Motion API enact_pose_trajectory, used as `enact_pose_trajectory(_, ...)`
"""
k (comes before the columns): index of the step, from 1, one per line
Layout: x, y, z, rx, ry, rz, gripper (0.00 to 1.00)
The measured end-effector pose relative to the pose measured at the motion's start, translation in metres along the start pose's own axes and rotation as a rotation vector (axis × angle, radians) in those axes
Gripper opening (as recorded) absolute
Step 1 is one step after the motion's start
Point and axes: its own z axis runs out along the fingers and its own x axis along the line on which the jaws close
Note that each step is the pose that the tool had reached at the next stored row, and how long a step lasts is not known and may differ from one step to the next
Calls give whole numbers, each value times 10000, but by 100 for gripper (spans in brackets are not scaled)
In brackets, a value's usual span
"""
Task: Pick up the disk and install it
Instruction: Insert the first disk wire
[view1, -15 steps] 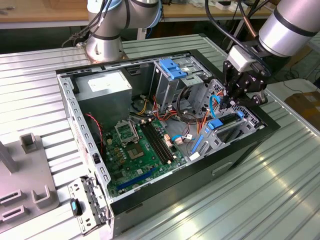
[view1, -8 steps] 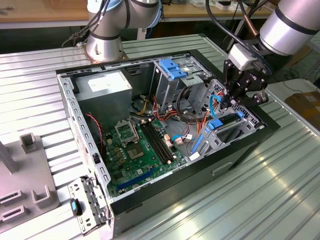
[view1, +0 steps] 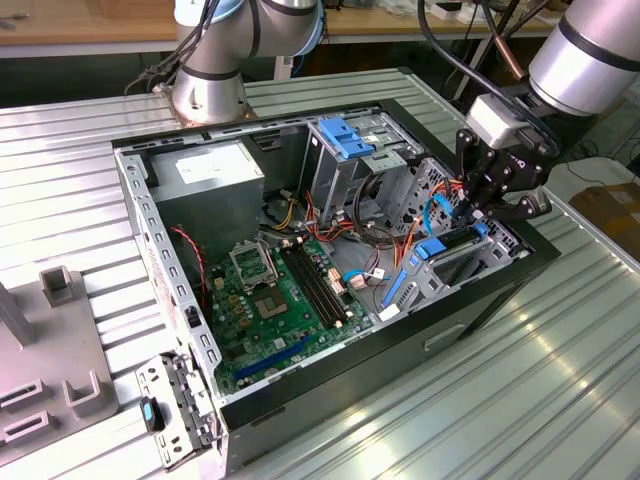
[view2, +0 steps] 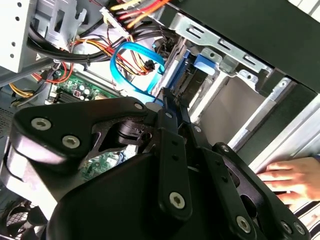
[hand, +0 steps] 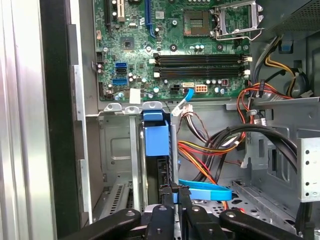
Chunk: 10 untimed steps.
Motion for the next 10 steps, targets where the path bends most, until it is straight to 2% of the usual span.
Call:
enact_pose_trajectory(5,4,0,0,0,-1,0,16)
enact_pose_trajectory(10,68,-3,0,0,-1,-2,16)
